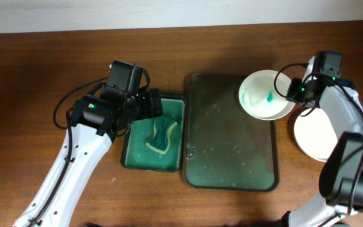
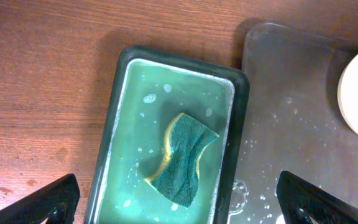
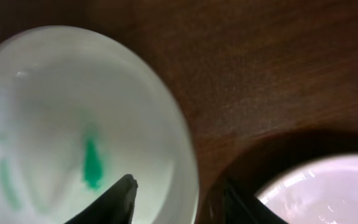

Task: Clean dirty plates on tray and stack at the side
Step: 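Grasp the green-stained plate rim with the right gripper and slide it to tray center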

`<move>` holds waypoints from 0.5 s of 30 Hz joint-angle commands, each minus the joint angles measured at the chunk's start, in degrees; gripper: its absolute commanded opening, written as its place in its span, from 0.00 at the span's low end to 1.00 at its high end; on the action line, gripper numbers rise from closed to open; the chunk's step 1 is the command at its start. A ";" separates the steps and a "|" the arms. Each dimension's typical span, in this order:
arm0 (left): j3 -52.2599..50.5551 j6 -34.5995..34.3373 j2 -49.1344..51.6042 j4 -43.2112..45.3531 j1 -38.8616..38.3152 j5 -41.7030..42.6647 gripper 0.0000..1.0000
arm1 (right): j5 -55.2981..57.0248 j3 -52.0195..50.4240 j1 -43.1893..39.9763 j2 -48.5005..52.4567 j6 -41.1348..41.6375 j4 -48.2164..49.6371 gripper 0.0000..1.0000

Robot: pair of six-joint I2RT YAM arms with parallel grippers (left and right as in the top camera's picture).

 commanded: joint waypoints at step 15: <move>0.68 0.31 -0.33 -0.04 0.31 -0.24 1.00 | -6.64 -0.09 0.85 -1.92 -0.74 -8.66 0.41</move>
